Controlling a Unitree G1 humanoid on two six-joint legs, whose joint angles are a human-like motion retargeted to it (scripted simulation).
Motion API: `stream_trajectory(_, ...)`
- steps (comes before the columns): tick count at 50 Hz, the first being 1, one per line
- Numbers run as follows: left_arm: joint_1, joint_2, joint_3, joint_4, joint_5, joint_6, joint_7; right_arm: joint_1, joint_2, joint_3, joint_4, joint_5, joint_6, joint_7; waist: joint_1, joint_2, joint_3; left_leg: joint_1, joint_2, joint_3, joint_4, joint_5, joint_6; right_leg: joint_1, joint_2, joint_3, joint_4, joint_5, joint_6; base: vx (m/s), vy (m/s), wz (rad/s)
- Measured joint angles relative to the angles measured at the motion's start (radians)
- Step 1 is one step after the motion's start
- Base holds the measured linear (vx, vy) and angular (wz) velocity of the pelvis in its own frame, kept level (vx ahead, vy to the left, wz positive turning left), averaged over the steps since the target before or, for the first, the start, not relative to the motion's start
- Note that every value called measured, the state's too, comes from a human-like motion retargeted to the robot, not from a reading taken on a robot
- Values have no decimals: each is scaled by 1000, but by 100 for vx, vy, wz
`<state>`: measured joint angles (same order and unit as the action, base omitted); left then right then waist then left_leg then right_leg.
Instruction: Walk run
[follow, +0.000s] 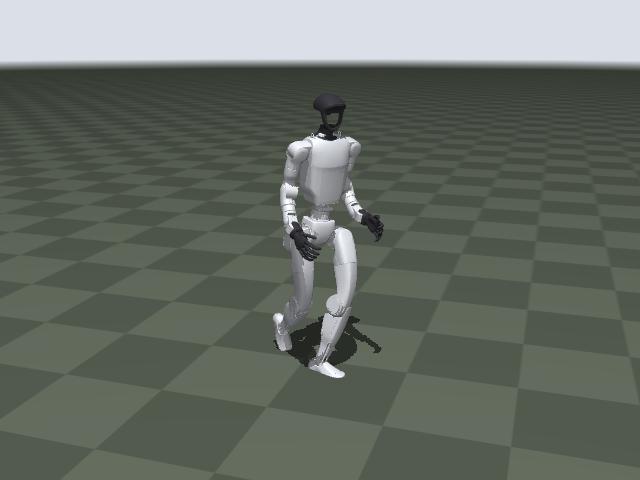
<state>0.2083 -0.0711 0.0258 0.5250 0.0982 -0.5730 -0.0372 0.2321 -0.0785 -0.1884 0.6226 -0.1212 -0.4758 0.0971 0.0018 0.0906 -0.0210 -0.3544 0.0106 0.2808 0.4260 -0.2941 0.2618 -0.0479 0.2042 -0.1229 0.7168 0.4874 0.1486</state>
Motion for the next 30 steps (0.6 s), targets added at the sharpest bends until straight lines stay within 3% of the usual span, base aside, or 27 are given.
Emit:
stream_trajectory(3, -67, 13, -23, -54, 3, -3, -2, 60, -11, 0, -44, 25, -23, 59, 7, 43, -11, 102, -45, -102, -82, 13, 0, -121, -23, 28, 75, -163, -121, 100, 12, 130)
stream_trajectory(6, -98, 30, -64, -134, -5, 7, 16, 142, -30, -13, -110, 44, -34, 67, -58, 67, -26, 203, -104, -187, -196, 104, 0, -258, -174, -24, 49, -320, -207, 104, 14, 252)
stream_trajectory(8, -104, 47, -91, -181, -21, 14, 19, 187, -37, -21, -150, 67, -48, 62, -120, 82, -37, 262, -129, -274, -243, 157, -17, -321, -256, -70, -70, -385, -206, 107, -7, 315)
stream_trajectory(10, -103, 70, -104, -215, -27, 17, 20, 220, -35, -27, -186, 94, -62, 63, -176, 81, -40, 313, -145, -360, -258, 207, -46, -353, -280, -54, -261, -414, -154, 114, -33, 283)
stream_trajectory(13, -87, 110, -108, -230, -6, 25, 22, 228, -24, -27, -232, 125, -71, 61, -229, 51, -23, 405, -176, -467, -253, 295, -100, -364, -239, 184, -527, -521, -103, 111, -40, 218)
stream_trajectory(15, -63, 133, -93, -215, 29, 33, 17, 208, -13, -13, -255, 127, -64, 40, -223, 36, -11, 457, -177, -494, -220, 381, -152, -341, -242, 284, -648, -572, -24, 102, -38, 119)
stream_trajectory(16, -44, 135, -82, -203, 44, 35, 11, 191, -7, -8, -264, 121, -59, 25, -227, 20, -6, 472, -196, -516, -172, 454, -203, -324, -250, 281, -637, -469, 2, 125, -49, 117)
stream_trajectory(17, -23, 136, -65, -189, 57, 33, 5, 171, 0, 1, -271, 112, -56, 9, -227, 11, -6, 474, -210, -528, -110, 535, -266, -314, -248, 269, -604, -443, -3, 120, -49, 105)
stream_trajectory(18, 1, 135, -38, -172, 66, 27, -2, 146, 9, 19, -273, 100, -54, -8, -223, 16, -12, 448, -214, -522, -18, 630, -352, -316, -223, 239, -526, -569, -70, 100, -43, 109)
stream_trajectory(20, 56, 114, -14, -131, 86, 7, -21, 91, 27, 30, -260, 94, -58, -48, -223, 23, -3, 352, -195, -472, 241, 776, -485, -281, -235, 239, -435, -675, -87, 113, -44, 169)
stream_trajectory(21, 74, 92, -7, -107, 89, 4, -23, 55, 26, 17, -245, 111, -54, -38, -233, 18, 0, 286, -164, -436, 359, 799, -508, -255, -259, 159, -428, -689, -92, 127, -43, 207)
stream_trajectory(22, 94, 69, 1, -86, 85, 0, -28, 22, 24, 15, -233, 131, -48, -26, -234, 9, 0, 226, -139, -391, 451, 792, -501, -226, -275, 102, -429, -701, -98, 88, -31, 156)
stream_trajectory(25, 167, 9, 21, -63, 10, -23, -64, -43, 13, 52, -237, 215, -29, 24, -170, -30, -6, 76, -87, -194, 528, 551, -322, -128, -264, 69, -493, -687, -128, 89, -31, 72)
stream_trajectory(28, 230, 7, 41, -73, -41, -41, -79, -70, -20, 59, -280, 249, -52, 35, -73, -84, 11, -59, -126, -78, 418, 371, -277, -42, -254, 52, -566, -580, -136, 109, -35, 20)
stream_trajectory(30, 248, 32, 50, -86, -52, -49, -79, -69, -52, 66, -316, 235, -67, 23, 5, -106, 18, -123, -138, -26, 245, 289, -251, 18, -246, -2, -618, -479, -106, 107, -34, -2)
